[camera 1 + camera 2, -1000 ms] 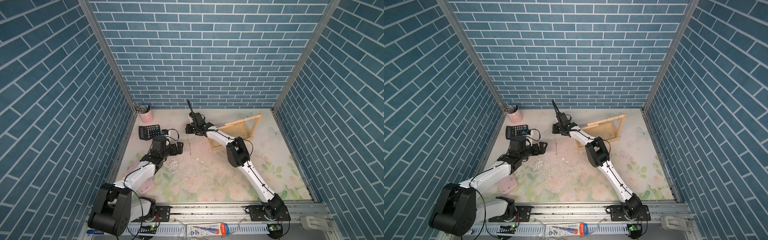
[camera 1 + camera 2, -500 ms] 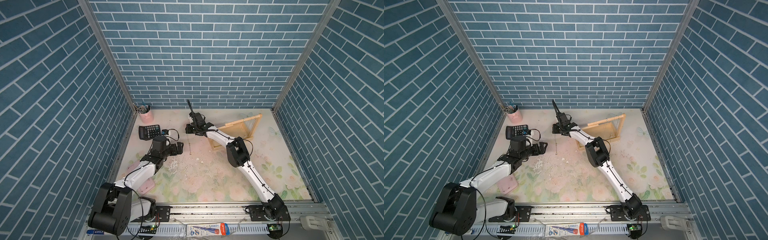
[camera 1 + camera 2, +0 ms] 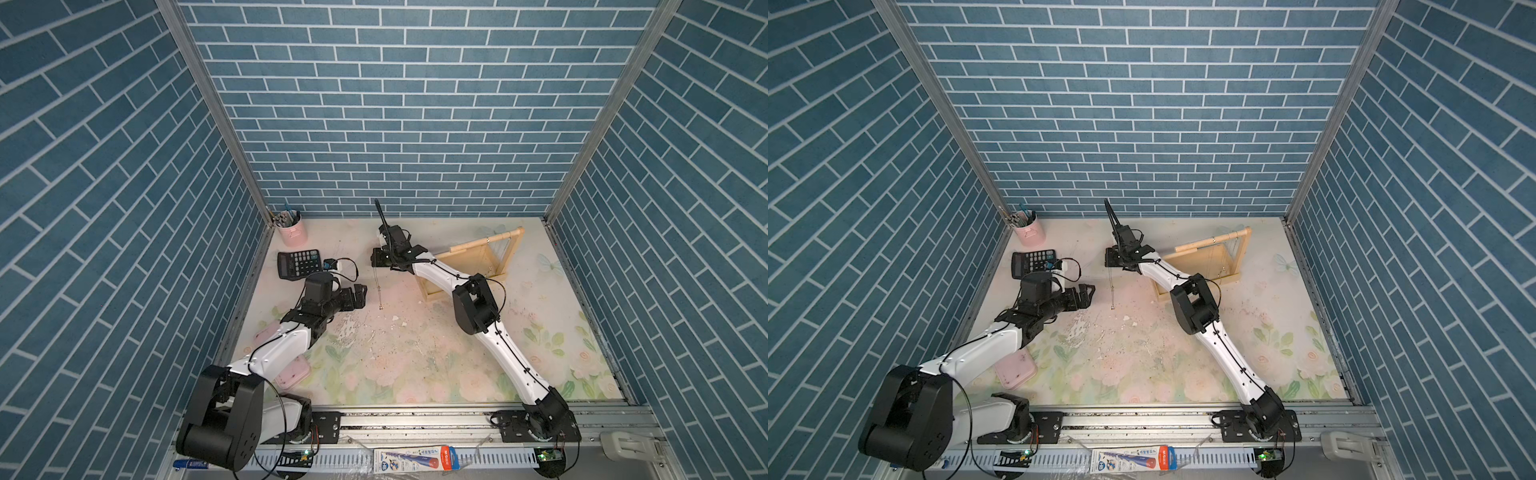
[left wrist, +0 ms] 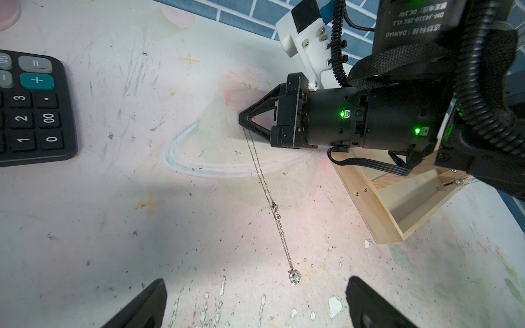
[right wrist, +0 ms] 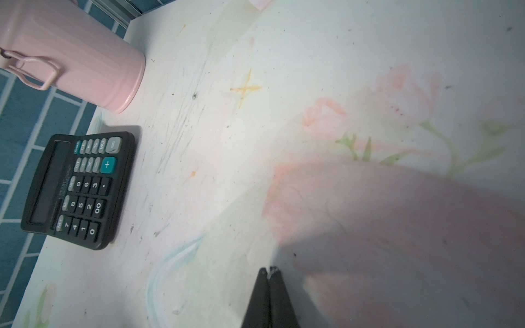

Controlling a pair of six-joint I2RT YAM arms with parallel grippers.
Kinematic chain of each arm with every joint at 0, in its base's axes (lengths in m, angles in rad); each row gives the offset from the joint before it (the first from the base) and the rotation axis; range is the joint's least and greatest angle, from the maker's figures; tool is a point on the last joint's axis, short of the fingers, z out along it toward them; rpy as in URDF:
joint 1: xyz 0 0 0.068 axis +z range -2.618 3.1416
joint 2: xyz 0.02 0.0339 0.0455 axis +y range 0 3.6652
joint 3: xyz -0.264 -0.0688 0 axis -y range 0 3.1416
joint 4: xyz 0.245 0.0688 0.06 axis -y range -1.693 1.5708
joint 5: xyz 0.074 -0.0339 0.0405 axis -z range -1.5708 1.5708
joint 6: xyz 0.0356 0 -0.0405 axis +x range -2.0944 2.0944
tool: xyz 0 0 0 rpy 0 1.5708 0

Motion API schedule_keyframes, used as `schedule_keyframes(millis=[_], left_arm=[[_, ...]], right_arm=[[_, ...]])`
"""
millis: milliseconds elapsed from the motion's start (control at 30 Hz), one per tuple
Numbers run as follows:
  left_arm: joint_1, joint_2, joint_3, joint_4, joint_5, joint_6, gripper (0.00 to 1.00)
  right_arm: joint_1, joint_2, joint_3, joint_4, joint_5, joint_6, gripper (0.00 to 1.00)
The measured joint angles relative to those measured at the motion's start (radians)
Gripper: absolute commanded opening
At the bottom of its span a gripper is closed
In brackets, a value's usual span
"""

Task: Take the necklace off the jewelry display stand
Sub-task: Place the necklace at the center of the board.

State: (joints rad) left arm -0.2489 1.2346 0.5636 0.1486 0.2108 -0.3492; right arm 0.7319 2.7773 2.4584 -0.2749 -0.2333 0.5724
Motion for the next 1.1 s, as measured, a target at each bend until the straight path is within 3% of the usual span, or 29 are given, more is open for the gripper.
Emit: schedule_keyframes(millis=[200, 1100], left_arm=[[0.0, 0.0, 0.0, 0.0, 0.0, 0.0, 1.0], [0.0, 0.0, 0.0, 0.005, 0.0, 0.001, 1.0]], right_arm=[[0.0, 0.0, 0.0, 0.003, -0.007, 0.007, 0.14], [-0.001, -0.003, 0.0, 0.004, -0.007, 0.008, 0.18]])
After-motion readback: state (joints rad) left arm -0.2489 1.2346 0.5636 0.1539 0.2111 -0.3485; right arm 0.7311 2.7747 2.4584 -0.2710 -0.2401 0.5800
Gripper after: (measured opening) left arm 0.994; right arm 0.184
